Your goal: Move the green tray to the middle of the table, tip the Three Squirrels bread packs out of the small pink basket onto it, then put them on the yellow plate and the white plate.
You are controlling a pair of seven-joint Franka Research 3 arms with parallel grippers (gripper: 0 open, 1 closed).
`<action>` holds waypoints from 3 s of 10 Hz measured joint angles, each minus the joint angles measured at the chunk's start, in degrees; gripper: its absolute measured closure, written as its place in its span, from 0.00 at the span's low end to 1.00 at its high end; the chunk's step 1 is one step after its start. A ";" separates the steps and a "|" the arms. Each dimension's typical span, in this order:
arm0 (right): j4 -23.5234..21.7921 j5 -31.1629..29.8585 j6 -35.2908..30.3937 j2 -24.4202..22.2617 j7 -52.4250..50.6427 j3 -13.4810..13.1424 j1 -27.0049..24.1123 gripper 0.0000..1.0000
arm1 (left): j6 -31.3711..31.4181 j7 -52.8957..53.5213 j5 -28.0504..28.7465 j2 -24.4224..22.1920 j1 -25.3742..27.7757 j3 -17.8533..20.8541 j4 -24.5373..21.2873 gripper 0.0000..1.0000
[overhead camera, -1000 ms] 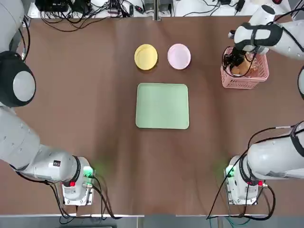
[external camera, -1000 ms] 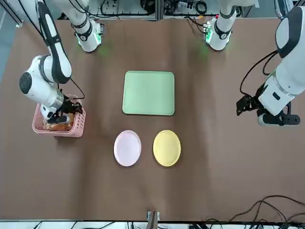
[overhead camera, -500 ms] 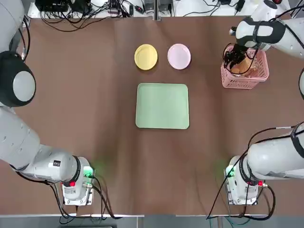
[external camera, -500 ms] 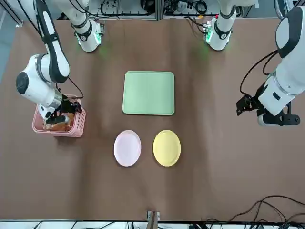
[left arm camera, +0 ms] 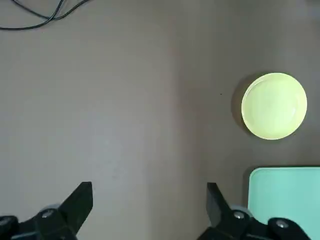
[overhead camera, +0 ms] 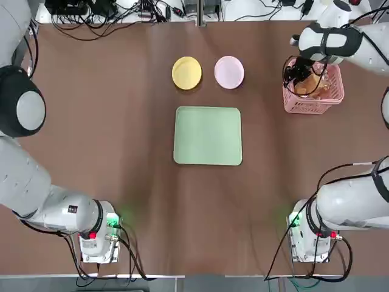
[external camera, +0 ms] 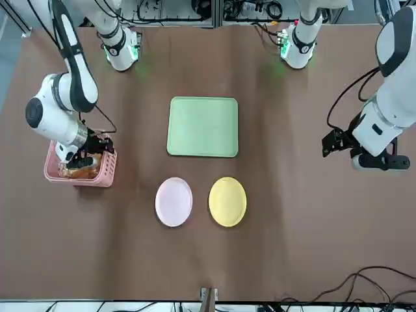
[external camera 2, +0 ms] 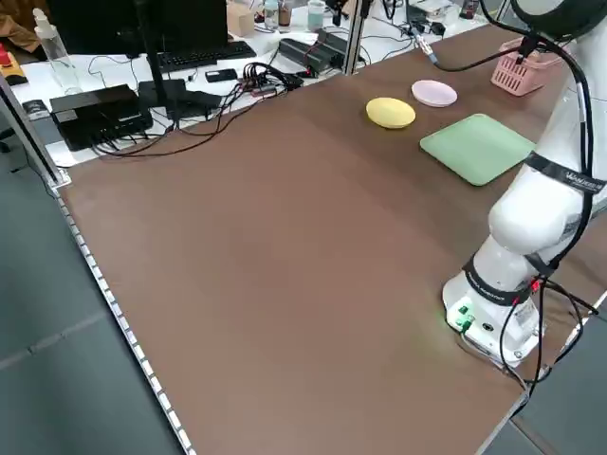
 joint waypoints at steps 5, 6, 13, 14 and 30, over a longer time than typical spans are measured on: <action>-0.22 0.00 2.66 2.77 -0.02 -0.12 -0.01 0.55 | 0.00 0.00 0.00 0.01 0.01 0.00 0.08 0.00; -0.22 0.00 2.95 3.13 -0.02 -0.15 -0.04 0.56 | 0.00 0.00 0.00 0.01 0.01 -0.01 0.18 0.00; -0.05 -0.03 2.48 3.08 -0.02 -0.52 -0.19 0.93 | 0.00 0.00 0.00 0.02 0.53 0.06 0.39 0.00; 0.20 -0.03 1.69 2.44 -0.02 -0.51 -0.19 0.93 | 0.00 0.00 0.00 0.02 0.54 0.06 0.39 0.00; 9.75 38.02 4.91 -8.34 15.55 1.09 35.00 0.93 | 0.00 0.00 0.00 0.03 0.55 0.11 0.41 0.00</action>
